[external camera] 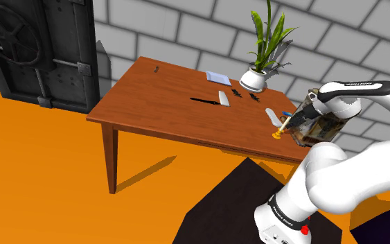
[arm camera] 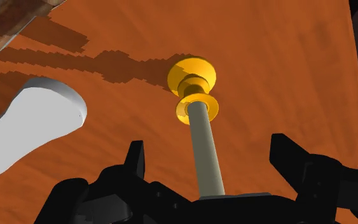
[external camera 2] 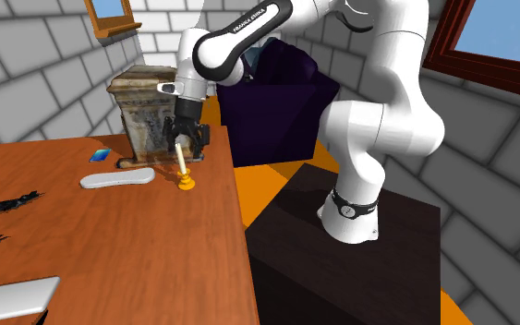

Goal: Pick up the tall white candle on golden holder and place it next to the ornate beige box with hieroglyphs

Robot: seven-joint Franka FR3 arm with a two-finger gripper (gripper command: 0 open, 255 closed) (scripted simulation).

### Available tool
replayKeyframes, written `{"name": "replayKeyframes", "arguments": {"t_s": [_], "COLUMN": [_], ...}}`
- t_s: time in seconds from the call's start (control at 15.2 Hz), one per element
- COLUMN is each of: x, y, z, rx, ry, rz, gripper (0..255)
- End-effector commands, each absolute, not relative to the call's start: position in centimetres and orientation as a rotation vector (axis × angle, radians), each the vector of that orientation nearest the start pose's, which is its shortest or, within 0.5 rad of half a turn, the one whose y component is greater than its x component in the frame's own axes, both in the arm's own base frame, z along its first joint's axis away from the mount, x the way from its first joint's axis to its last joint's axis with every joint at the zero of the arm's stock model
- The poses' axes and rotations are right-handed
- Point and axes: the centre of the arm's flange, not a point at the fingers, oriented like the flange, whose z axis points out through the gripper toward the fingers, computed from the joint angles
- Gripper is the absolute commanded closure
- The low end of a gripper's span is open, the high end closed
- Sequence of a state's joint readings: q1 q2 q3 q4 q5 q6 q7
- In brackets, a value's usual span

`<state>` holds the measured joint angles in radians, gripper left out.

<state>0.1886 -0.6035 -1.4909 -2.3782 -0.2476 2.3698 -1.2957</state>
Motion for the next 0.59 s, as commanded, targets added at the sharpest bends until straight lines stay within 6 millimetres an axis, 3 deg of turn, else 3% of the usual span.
{"name": "replayKeyframes", "arguments": {"t_s": [0.0,0.07,0.53], "x": [11.77,11.34,11.34], "y": [-47.89,-47.95,-47.95], "z": [36.53,37.47,37.47], "rx": [-3.034,-3.034,-3.034], "ry": [-0.252,-0.252,-0.252], "rz": [-0.668,-0.668,-0.668], "gripper": [0,0,0]}}
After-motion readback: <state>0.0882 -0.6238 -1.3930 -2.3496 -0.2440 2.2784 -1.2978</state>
